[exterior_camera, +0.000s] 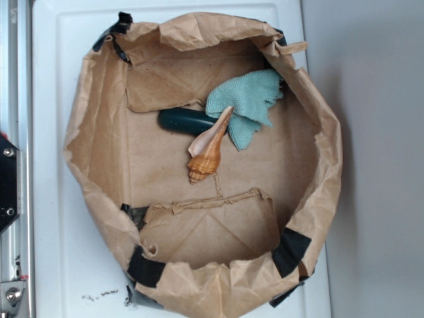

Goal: Grab the shell.

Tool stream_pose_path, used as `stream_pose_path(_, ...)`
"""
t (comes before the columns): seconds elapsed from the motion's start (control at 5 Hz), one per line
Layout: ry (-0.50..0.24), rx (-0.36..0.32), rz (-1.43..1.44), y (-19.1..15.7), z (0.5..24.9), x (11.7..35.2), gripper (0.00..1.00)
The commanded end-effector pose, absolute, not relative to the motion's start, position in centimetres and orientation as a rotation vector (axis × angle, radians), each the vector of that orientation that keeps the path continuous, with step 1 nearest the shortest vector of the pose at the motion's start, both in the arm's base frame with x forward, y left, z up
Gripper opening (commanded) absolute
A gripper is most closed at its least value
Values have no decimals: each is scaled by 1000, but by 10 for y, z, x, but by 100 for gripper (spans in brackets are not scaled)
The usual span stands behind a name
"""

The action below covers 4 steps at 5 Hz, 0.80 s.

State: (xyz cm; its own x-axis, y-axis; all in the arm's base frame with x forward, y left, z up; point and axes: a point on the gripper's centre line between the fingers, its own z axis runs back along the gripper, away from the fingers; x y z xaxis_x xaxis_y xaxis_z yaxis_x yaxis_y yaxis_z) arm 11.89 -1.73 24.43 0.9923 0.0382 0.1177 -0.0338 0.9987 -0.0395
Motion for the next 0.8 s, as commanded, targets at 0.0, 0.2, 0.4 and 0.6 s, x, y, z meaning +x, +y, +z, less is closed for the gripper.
stream_pose_path(0.0, -119, -37, 36, -17, 244, 119, 100)
stream_pose_path(0.2, -94, -34, 116, -27, 238, 141, 100)
stream_pose_path(0.4, -87, -39, 197, -32, 236, 167, 100)
stream_pose_path(0.6, -110, -47, 271, -31, 233, 197, 100)
